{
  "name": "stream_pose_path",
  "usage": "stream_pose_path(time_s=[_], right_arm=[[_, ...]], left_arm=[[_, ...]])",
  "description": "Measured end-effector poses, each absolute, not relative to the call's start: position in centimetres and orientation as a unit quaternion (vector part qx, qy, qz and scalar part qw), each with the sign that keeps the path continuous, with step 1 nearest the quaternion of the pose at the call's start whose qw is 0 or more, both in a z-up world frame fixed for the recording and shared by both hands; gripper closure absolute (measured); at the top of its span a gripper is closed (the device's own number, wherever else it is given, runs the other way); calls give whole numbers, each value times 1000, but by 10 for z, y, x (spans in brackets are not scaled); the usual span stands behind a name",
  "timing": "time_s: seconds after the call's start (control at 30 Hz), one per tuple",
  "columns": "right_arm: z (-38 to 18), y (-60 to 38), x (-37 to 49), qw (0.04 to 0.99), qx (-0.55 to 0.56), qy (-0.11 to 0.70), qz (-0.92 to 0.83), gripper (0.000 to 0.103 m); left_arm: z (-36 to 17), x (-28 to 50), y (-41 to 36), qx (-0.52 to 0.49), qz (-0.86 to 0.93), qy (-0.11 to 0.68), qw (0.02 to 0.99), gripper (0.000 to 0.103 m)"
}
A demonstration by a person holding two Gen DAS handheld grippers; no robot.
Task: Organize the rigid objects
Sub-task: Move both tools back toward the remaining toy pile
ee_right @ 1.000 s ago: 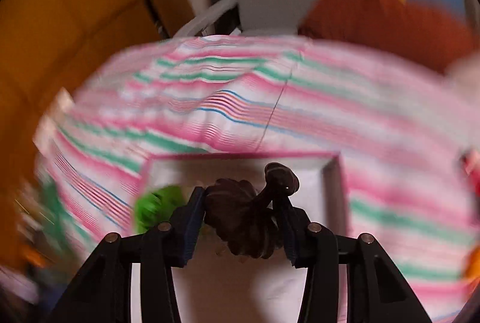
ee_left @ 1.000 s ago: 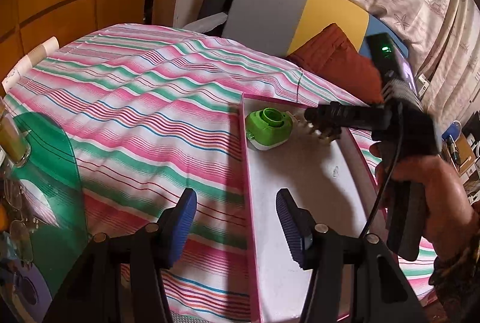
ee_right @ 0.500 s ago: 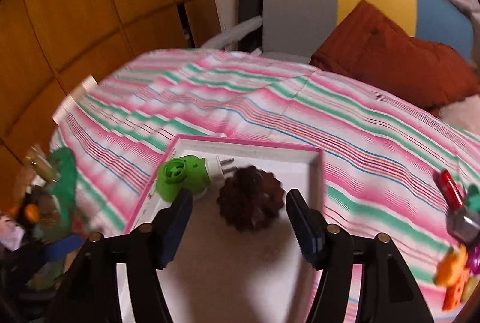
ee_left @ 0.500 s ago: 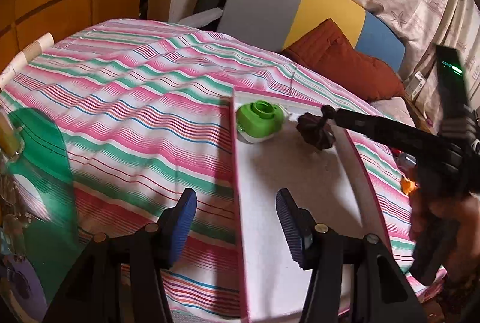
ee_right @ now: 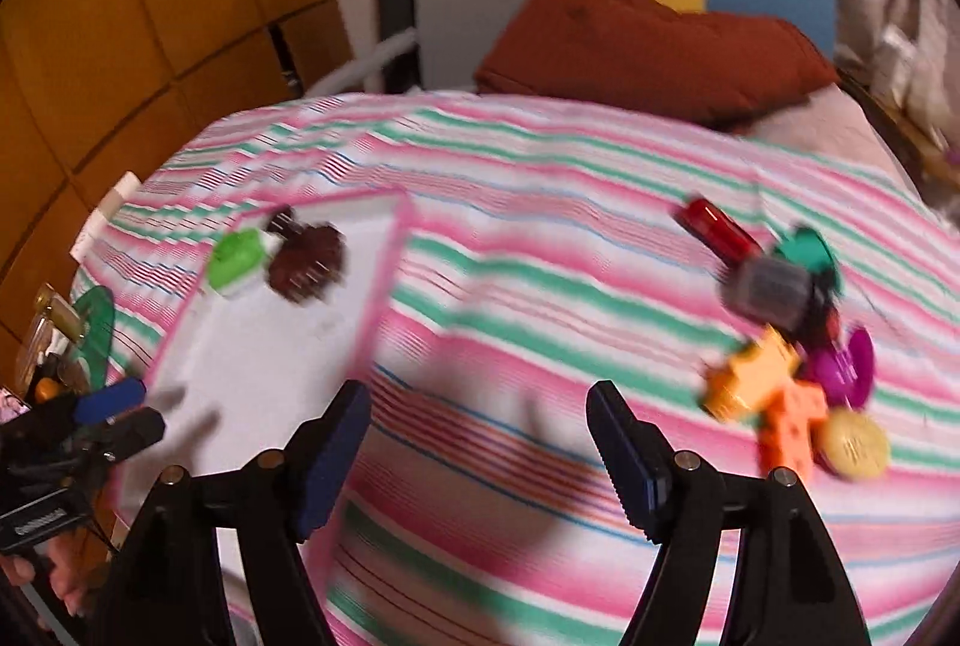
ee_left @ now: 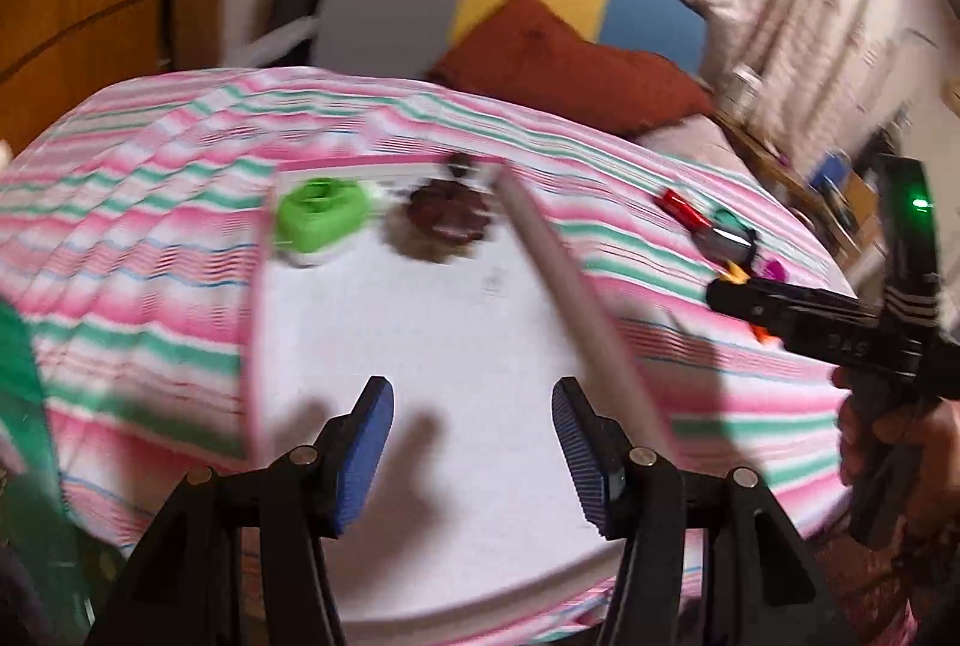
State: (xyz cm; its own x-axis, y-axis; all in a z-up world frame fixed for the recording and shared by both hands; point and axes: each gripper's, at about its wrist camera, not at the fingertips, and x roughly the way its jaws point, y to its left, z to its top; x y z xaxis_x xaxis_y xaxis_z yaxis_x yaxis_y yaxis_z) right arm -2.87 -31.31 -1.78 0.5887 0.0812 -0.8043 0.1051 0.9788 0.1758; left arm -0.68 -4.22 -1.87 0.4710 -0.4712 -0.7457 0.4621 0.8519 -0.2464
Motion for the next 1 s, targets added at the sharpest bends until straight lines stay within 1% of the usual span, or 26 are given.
stream_pose_path(time_s=[0.23, 0.43, 0.6, 0.67, 0.77, 0.93, 1.0], right_arm=[[-40, -365, -59, 869, 103, 482, -56, 28], [-37, -438, -74, 873, 107, 461, -120, 28], [-43, -490, -68, 872, 113, 453, -146, 28], [-50, -506, -65, 869, 136, 453, -143, 28], [-66, -522, -61, 849, 190, 472, -141, 27], [-65, -515, -65, 845, 217, 479, -99, 25], [-61, -505, -66, 847, 207, 483, -85, 25]], left_arm=[[-13, -28, -88, 35, -330, 433, 838, 47], [-9, -40, -116, 57, -364, 427, 826, 47], [-11, -47, -133, 70, -374, 436, 815, 47], [-12, -48, -139, 75, -378, 439, 811, 47], [-14, -51, -145, 84, -381, 440, 808, 47], [-16, -54, -157, 89, -385, 443, 805, 47], [-15, -55, -160, 91, -385, 442, 805, 47]])
